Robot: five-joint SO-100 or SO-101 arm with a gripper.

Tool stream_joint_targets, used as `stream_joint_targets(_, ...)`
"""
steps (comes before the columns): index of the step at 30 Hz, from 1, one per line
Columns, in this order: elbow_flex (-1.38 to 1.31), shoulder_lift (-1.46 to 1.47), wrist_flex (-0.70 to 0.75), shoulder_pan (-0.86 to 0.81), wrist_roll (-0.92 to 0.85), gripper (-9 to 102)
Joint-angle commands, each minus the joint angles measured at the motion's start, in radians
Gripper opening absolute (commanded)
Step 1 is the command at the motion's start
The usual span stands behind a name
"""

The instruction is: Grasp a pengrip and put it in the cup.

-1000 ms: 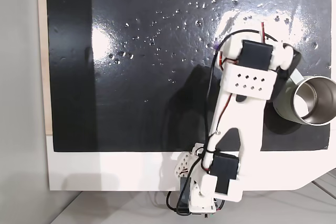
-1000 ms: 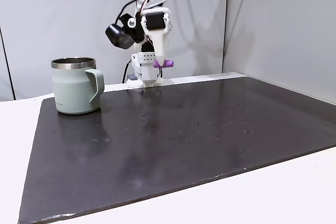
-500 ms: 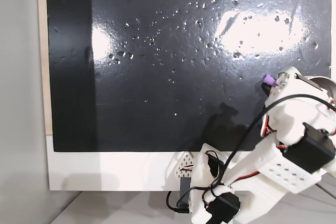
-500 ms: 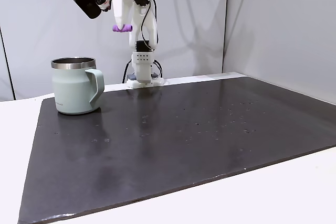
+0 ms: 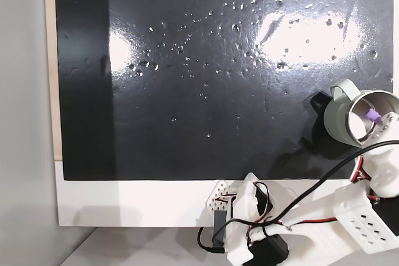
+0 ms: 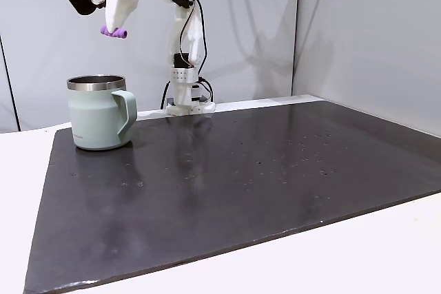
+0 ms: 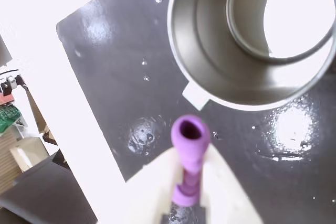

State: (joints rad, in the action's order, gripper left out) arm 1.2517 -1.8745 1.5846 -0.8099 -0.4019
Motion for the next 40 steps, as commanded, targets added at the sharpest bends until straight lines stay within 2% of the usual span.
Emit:
stream_joint_targets(1,0.018,-0.008,-0.063,-0.034,-0.04,0)
stream_joint_targets(9,0.207,-0.075,-0.204,-0.078,-0.103,0)
stream_joint_targets(13,0.236,-0.08,-0.218,-0.087,-0.107,1)
stream_joint_targets(18,0.236,-0.084,-0.21,-0.091,-0.118,20)
stream_joint_targets(20,0.236,-0.077,-0.206,-0.092,-0.127,23)
stream_joint_targets(40,0.253,-0.126,-0.186,-0.08,-0.129,23)
